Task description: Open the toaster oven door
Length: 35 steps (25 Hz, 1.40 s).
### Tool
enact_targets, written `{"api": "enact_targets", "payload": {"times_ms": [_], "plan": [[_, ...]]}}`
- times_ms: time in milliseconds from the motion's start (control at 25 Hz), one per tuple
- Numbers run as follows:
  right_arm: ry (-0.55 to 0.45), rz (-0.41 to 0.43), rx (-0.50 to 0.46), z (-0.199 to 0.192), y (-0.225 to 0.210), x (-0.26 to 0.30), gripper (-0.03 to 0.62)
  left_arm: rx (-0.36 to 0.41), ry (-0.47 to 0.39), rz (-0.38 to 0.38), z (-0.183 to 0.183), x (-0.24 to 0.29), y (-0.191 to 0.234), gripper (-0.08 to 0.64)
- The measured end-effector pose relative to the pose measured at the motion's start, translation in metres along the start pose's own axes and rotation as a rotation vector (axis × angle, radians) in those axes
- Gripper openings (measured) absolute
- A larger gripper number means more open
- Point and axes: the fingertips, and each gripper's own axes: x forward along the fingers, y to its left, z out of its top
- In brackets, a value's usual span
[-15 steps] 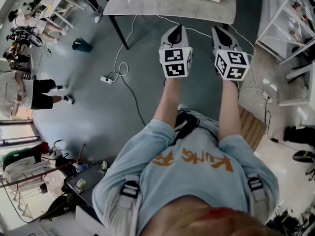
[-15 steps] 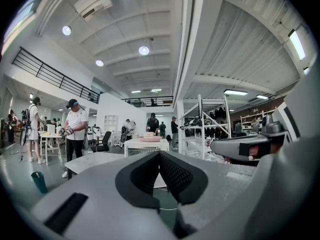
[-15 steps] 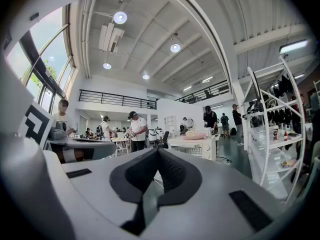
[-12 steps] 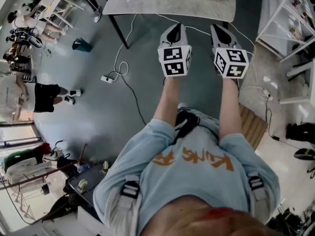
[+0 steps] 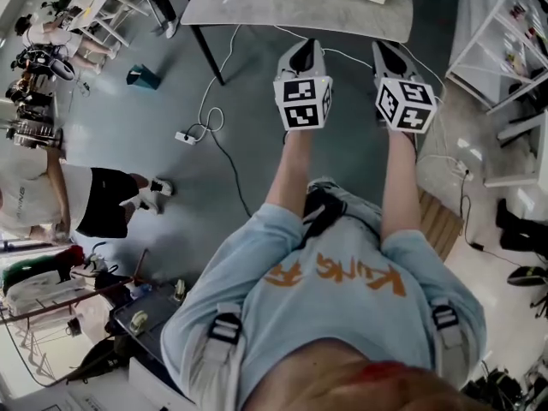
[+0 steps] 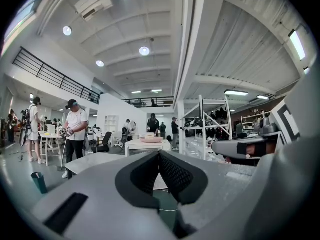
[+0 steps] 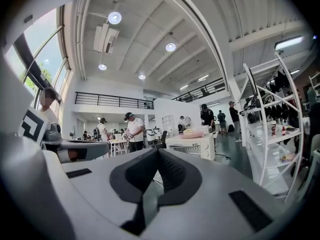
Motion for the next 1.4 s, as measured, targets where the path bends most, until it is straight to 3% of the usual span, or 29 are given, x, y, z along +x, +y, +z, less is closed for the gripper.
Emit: {"api": "enact_targets", "payload": {"times_ms": [200, 360, 720, 1000, 1120, 1400], "plan": [[0.004, 0.022, -0.024, 0.002, 0.009, 0.013, 0.0, -0.019, -0.008, 0.009, 0.0, 0.002, 0.015, 0.002], [0.009, 0.036, -0.05, 0.004, 0.007, 0.023, 0.0, -0.034, -0.035, -0.079, 0.006, 0.011, 0.006, 0.002], [-0.017, 0.023, -0.081, 0.02, -0.02, 0.068, 0.0, -0.124, -0.117, -0.169, 0.028, 0.059, 0.018, 0.0], [-0.04, -0.005, -0.059, 0.024, -0.062, 0.136, 0.0, -0.126, -0.065, -0.142, 0.013, 0.146, 0.056, 0.0], [-0.025, -0.011, -0.022, 0.009, -0.085, 0.185, 0.0, -0.117, -0.043, -0.151, -0.002, 0.196, 0.071, 0.0], [0.053, 0.001, 0.042, -0.043, -0.095, 0.306, 0.0, -0.142, 0.053, -0.162, -0.048, 0.294, 0.137, 0.002]]}}
